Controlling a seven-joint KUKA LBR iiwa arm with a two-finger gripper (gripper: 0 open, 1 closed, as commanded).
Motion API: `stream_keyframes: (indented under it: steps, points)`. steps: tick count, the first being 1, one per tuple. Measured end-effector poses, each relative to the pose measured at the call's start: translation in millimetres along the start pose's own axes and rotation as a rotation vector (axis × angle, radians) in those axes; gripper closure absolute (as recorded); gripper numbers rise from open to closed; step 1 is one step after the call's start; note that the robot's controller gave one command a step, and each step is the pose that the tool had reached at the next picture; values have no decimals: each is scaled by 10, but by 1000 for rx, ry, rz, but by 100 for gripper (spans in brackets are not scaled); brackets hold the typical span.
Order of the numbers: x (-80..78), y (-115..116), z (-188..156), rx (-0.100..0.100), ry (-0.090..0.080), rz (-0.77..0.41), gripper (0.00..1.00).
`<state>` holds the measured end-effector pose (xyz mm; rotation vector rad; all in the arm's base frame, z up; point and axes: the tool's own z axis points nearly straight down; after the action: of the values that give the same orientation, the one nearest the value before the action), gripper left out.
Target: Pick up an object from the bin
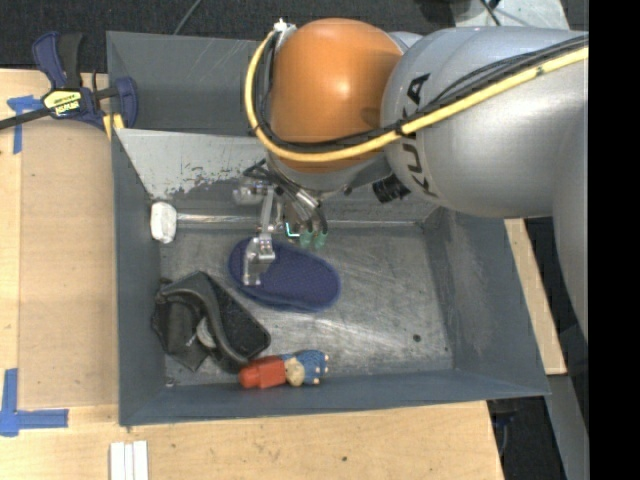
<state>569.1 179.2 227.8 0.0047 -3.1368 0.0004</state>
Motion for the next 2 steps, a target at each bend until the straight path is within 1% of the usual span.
stream_keyframes:
  steps: [1, 2]
  points:
    - [-339, -671, 1537, -8, -6, 189, 0]
    - [65, -431, 1273, -2, -3, 803, 0]
